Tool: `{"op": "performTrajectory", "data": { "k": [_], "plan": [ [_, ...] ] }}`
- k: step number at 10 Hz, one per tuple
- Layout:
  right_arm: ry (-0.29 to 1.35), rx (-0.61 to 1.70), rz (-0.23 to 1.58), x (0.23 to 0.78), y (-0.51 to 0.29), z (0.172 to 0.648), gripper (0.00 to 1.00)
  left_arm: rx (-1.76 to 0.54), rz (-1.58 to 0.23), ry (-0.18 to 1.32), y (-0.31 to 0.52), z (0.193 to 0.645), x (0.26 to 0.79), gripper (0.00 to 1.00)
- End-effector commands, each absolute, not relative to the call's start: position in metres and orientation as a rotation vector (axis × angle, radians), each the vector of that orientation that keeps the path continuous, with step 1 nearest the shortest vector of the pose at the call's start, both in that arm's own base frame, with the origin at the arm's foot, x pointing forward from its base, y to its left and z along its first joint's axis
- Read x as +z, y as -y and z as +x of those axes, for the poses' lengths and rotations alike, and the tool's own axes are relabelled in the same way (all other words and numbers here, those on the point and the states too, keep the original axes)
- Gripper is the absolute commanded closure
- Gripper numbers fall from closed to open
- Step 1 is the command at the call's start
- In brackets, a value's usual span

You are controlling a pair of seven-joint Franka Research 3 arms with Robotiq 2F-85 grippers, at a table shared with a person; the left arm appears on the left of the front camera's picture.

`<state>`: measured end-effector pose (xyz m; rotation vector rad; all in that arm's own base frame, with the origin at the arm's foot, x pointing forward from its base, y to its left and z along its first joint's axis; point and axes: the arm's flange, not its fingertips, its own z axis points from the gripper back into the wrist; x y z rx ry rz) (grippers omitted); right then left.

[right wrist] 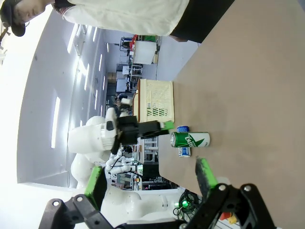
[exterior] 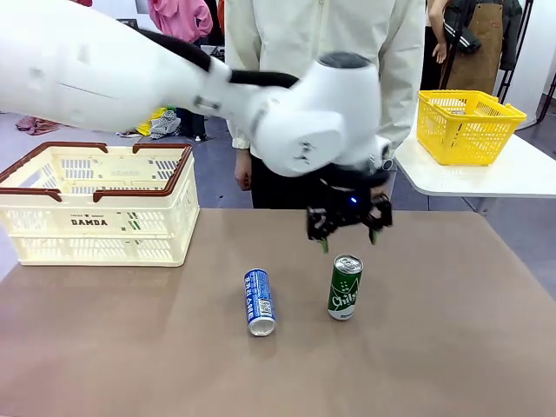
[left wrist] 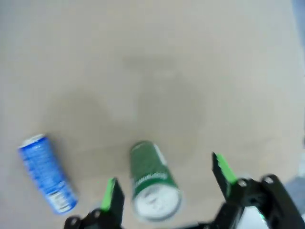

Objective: Place the drinks into the Shopping basket.
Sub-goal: Pick up one drink and place it into the Shopping basket.

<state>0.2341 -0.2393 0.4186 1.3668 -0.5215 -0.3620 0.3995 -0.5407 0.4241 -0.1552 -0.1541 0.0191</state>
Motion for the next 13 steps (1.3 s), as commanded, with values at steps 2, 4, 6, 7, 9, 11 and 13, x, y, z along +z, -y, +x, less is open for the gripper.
{"op": "performTrajectory", "data": {
  "k": [2,4,6,7,9,11,13],
  "plan": [
    [0.53,-0.338,1.366,0.419,0.24,0.233,0.0,-0.066,-0.129,0.107,0.603,0.41,0.433,0.0],
    [0.53,-0.338,1.366,0.419,0.24,0.233,0.0,-0.091,-0.101,0.115,0.595,0.401,0.437,0.0],
    [0.53,-0.338,1.366,0.419,0.24,0.233,0.0,-0.053,-0.119,0.162,0.578,0.405,0.447,0.0],
    [0.53,-0.338,1.366,0.419,0.24,0.233,0.0,-0.043,-0.124,0.162,0.572,0.409,0.448,0.0],
    [0.53,-0.338,1.366,0.419,0.24,0.233,0.0,-0.041,-0.104,0.157,0.565,0.41,0.447,0.0],
    [0.53,-0.338,1.366,0.419,0.24,0.233,0.0,-0.033,-0.109,0.161,0.56,0.41,0.446,0.0],
    [0.53,-0.338,1.366,0.419,0.24,0.233,0.0,-0.06,-0.119,0.164,0.556,0.408,0.448,0.0]
  ]
}}
